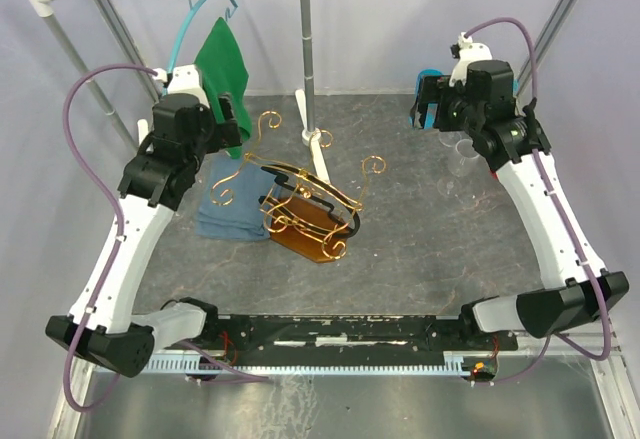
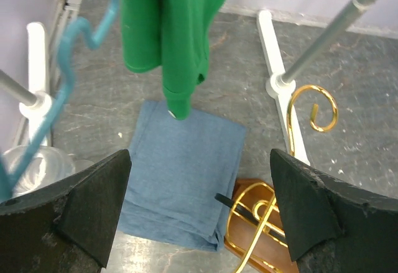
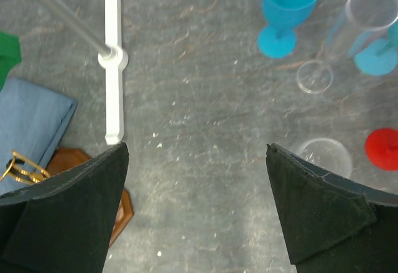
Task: Take the wine glass off the wine glass rack
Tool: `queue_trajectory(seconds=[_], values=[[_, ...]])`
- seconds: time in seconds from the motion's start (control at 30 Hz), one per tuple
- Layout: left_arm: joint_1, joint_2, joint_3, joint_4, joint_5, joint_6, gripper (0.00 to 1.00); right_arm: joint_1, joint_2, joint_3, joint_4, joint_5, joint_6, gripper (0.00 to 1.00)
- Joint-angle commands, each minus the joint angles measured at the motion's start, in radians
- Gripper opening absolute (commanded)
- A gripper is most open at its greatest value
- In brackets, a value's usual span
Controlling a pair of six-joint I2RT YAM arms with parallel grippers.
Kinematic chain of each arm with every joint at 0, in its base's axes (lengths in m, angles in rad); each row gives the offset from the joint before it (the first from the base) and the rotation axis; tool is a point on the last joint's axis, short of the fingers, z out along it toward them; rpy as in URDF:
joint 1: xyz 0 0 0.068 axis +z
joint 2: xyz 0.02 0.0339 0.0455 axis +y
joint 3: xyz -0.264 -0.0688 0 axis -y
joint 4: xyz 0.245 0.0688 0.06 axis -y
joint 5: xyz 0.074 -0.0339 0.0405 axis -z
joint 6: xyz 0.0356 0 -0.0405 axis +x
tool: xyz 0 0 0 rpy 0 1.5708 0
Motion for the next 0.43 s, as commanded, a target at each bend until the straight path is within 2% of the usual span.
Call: queue_trajectory(seconds=[0.0,0.4], values=[[0.058,0.012,0.079,0.004,-0.032,-0.040,0.99,0.005,-0.010,0.068,-0.062,-0.090,0.041,0.99],[0.085,0.013,0.045,0.021,0.066,-0.047,0.99,0.005,-0.002,0.077,-0.076,-0.116,0.051,0.99]])
